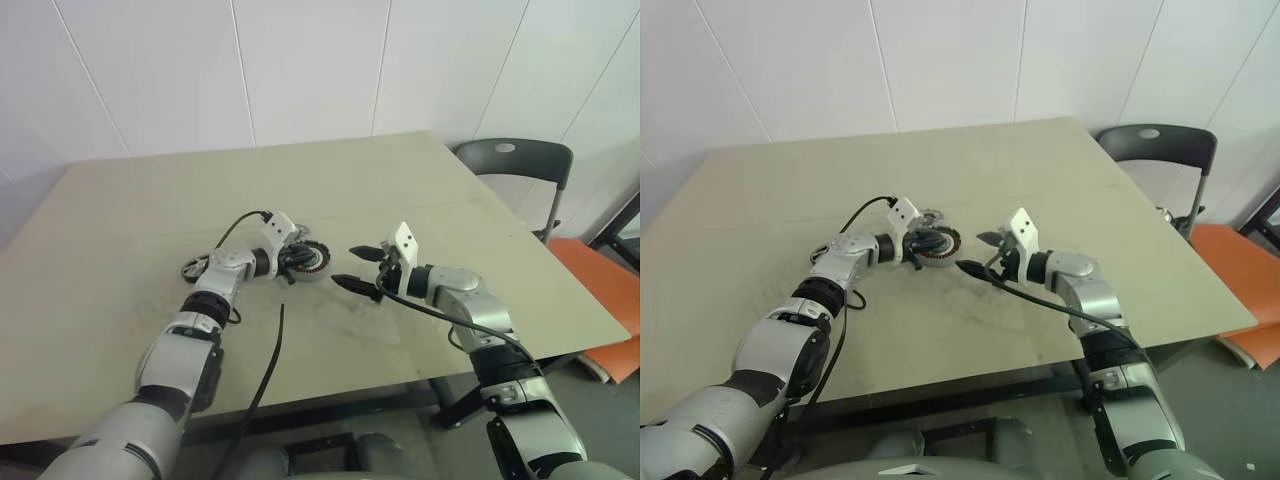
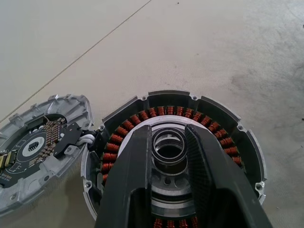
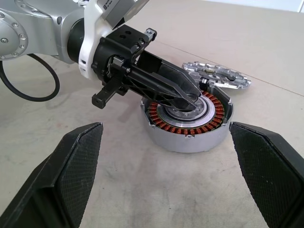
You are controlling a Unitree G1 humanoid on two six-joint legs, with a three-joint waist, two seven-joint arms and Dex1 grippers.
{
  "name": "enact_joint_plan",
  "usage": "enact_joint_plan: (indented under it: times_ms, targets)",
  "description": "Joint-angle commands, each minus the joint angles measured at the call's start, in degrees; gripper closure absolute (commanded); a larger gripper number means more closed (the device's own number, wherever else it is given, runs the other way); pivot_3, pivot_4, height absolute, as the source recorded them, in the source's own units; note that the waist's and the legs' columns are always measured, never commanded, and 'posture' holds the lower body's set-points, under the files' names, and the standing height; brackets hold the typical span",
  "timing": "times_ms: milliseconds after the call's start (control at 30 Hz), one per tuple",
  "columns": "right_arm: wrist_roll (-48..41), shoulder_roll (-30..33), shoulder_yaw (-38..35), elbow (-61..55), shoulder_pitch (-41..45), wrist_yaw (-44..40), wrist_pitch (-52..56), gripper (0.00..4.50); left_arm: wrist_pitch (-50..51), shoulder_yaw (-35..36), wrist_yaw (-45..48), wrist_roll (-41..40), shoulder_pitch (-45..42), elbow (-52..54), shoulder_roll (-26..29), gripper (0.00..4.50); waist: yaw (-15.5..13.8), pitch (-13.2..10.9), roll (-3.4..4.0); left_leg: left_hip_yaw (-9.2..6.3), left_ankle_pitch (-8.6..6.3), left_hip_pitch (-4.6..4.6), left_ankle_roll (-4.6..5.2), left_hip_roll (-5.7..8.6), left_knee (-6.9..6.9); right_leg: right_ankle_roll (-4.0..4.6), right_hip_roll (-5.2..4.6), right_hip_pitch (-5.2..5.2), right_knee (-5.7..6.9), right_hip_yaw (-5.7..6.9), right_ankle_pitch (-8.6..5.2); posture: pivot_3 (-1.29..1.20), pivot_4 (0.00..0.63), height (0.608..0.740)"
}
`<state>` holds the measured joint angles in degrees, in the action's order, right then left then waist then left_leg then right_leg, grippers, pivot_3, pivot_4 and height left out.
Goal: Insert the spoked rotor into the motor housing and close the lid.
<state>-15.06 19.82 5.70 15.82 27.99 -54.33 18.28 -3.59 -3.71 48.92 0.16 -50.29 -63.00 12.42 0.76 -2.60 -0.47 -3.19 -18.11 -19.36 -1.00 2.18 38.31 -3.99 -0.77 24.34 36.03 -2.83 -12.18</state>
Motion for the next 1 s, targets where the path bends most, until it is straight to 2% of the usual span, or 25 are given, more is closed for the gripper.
enact_joint_plan:
  times_ms: [33, 1000]
  targets:
    - [-0.97, 0.2, -1.16, -2.41, 0.75, 0.22, -0.8, 0.0, 0.7, 0.0, 0.31, 0.26, -1.21, 0.99, 0.64, 3.8, 0.01, 0.0, 0.0, 0.0, 0.0, 0.0, 0.0, 0.0, 0.0, 0.0, 0.0, 0.0, 0.0, 0.0, 0.0, 0.0, 0.0, 0.74]
    - [-0.74, 0.01, -1.21, -1.75, 1.16, 0.82, -1.7, 0.0, 1.34, -0.34, -0.26, 1.53, -0.81, 1.6, 2.12, 3.8, 0.28, 0.01, -0.01, 0.0, 0.0, 0.03, 0.0, -0.02, 0.0, 0.0, 0.02, 0.0, 0.06, -0.01, 0.0, 0.0, 0.0, 0.74]
